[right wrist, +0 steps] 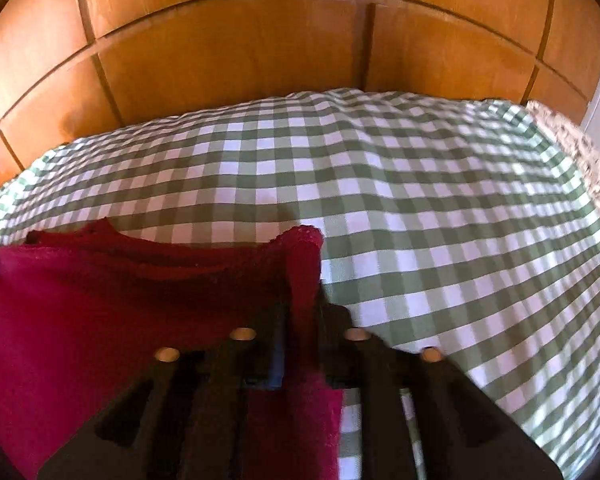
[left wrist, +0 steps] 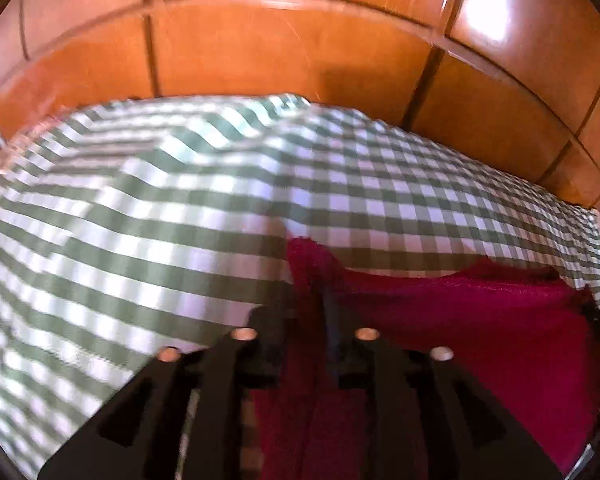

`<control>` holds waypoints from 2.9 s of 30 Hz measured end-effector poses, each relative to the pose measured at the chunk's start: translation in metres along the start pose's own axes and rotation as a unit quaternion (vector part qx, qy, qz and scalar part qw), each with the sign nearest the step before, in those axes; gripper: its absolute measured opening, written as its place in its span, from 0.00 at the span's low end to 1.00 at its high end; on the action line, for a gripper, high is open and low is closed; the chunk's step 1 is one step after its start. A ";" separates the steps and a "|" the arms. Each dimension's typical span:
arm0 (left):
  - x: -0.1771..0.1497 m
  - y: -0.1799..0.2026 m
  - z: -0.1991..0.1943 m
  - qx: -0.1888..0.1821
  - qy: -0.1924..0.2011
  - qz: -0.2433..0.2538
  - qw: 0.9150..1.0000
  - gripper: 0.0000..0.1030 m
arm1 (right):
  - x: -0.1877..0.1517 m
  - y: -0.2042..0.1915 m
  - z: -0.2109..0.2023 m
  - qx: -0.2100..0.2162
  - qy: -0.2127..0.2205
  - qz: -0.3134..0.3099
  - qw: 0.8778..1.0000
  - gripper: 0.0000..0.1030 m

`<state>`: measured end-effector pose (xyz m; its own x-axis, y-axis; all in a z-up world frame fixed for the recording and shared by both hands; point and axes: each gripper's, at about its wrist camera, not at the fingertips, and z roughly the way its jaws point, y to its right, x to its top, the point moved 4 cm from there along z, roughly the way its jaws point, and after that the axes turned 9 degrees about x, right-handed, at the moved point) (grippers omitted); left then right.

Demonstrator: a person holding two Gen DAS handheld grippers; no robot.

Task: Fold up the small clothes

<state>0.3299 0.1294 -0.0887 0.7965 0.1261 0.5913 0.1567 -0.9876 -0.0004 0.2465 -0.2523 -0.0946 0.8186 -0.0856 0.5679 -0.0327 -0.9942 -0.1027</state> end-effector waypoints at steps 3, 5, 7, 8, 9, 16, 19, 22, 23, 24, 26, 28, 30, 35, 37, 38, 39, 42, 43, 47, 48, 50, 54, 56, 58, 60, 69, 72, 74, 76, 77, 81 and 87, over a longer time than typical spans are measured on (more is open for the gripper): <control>-0.007 -0.006 -0.036 -0.007 0.038 0.002 0.999 0.25 | 0.004 -0.003 -0.026 -0.008 0.038 -0.006 0.999 0.55; -0.016 -0.012 -0.058 -0.020 0.055 -0.002 0.998 0.25 | 0.005 -0.014 -0.044 0.006 0.060 -0.018 0.998 0.55; -0.030 -0.015 -0.073 -0.034 0.066 -0.001 0.997 0.25 | 0.001 -0.037 -0.059 0.051 0.067 -0.036 0.996 0.55; -0.038 -0.014 -0.079 -0.036 0.069 0.004 0.997 0.25 | -0.003 -0.056 -0.063 0.082 0.063 -0.053 0.993 0.55; -0.045 -0.012 -0.083 -0.036 0.072 0.010 0.997 0.25 | -0.007 -0.073 -0.063 0.105 0.055 -0.070 0.990 0.55; -0.093 -0.012 -0.067 -0.015 0.019 0.015 1.000 0.29 | -0.016 -0.166 -0.002 0.168 -0.037 -0.138 0.975 0.55; -0.099 -0.028 -0.056 -0.011 -0.001 -0.024 1.000 0.51 | -0.003 -0.167 0.040 0.107 -0.054 -0.112 0.986 0.55; -0.100 -0.040 -0.062 -0.027 -0.003 -0.051 0.998 0.50 | 0.004 -0.162 0.055 0.108 -0.041 -0.080 0.990 0.55; -0.102 -0.043 -0.066 -0.027 -0.001 -0.054 0.998 0.50 | 0.001 -0.163 0.055 0.102 -0.036 -0.089 0.990 0.56; -0.103 -0.045 -0.069 -0.027 0.001 -0.055 0.998 0.49 | -0.001 -0.165 0.053 0.098 -0.027 -0.095 0.990 0.56; -0.108 -0.048 -0.079 -0.023 0.011 -0.050 0.998 0.49 | -0.001 -0.162 0.052 0.111 -0.021 -0.085 0.990 0.56; -0.112 -0.050 -0.091 -0.009 0.022 -0.042 0.999 0.48 | -0.001 -0.161 0.052 0.114 -0.020 -0.083 0.990 0.56; -0.117 -0.049 -0.102 0.005 0.034 -0.032 0.999 0.48 | -0.001 -0.161 0.050 0.109 -0.018 -0.089 0.990 0.58; -0.126 -0.052 -0.114 0.027 0.041 -0.018 0.999 0.49 | -0.004 -0.165 0.027 0.088 0.004 -0.101 0.991 0.74; -0.130 -0.049 -0.116 0.032 0.041 -0.010 0.999 0.49 | -0.008 -0.161 0.011 0.094 0.017 -0.096 0.991 0.75; -0.132 -0.047 -0.118 0.034 0.041 -0.008 0.999 0.49 | -0.010 -0.158 0.004 0.101 0.021 -0.091 0.991 0.75; -0.134 -0.046 -0.120 0.034 0.041 -0.006 0.999 0.49 | -0.013 -0.153 -0.005 0.104 0.024 -0.084 0.991 0.75; -0.139 -0.044 -0.125 0.033 0.044 -0.004 0.998 0.52 | -0.025 -0.132 -0.026 0.112 0.033 -0.062 0.991 0.75; -0.141 -0.044 -0.126 0.032 0.043 -0.004 0.999 0.52 | -0.029 -0.124 -0.032 0.112 0.035 -0.055 0.992 0.75; -0.144 -0.044 -0.128 0.030 0.043 -0.003 0.999 0.54 | -0.051 -0.079 -0.062 0.100 0.045 -0.023 0.994 0.75; -0.145 -0.044 -0.128 0.031 0.043 -0.003 0.999 0.54 | -0.057 -0.069 -0.068 0.095 0.047 -0.015 0.994 0.75; -0.148 -0.044 -0.128 0.030 0.041 -0.002 0.999 0.54 | -0.070 -0.046 -0.080 0.089 0.047 0.004 0.995 0.75; -0.153 -0.044 -0.126 0.027 0.036 -0.002 0.999 0.57 | -0.100 -0.009 -0.096 0.094 0.035 0.041 0.994 0.75; -0.156 -0.045 -0.124 0.017 0.030 -0.008 0.999 0.57 | -0.115 0.003 -0.099 0.111 0.025 0.065 0.991 0.75; -0.159 -0.048 -0.121 -0.001 0.021 -0.019 1.000 0.57 | -0.128 0.011 -0.101 0.120 0.019 0.079 0.989 0.73; -0.161 -0.052 -0.117 -0.024 0.011 -0.032 0.999 0.56 | -0.138 0.017 -0.101 0.136 0.013 0.100 0.986 0.66; -0.161 -0.052 -0.110 -0.101 -0.010 -0.049 0.994 0.07 | -0.143 0.006 -0.096 0.147 -0.009 0.073 0.986 0.08; -0.154 -0.056 -0.120 -0.114 0.003 -0.053 0.992 0.07 | -0.134 0.006 -0.121 0.146 0.018 0.050 0.988 0.06; -0.153 -0.055 -0.116 -0.107 -0.001 -0.046 0.993 0.07 | -0.134 0.008 -0.123 0.136 0.017 0.039 0.990 0.06; -0.161 -0.051 -0.103 -0.089 -0.022 -0.036 0.995 0.07 | -0.143 0.012 -0.106 0.119 -0.010 0.038 0.992 0.06; -0.164 -0.048 -0.098 -0.082 -0.027 -0.033 0.996 0.08 | -0.150 0.014 -0.092 0.111 -0.025 0.042 0.993 0.06; -0.161 -0.047 -0.110 -0.052 -0.002 -0.027 0.998 0.26 | -0.149 0.016 -0.090 0.115 -0.019 0.054 0.992 0.06; -0.154 -0.047 -0.140 -0.057 0.038 -0.025 0.997 0.29 | -0.131 0.015 -0.128 0.080 0.026 0.029 0.996 0.46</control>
<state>0.1183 0.1433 -0.0665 0.7415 0.1733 0.6482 0.1244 -0.9848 0.1209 0.0651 -0.2640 -0.0657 0.7867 -0.1505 0.5988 0.0159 -0.9646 -0.2633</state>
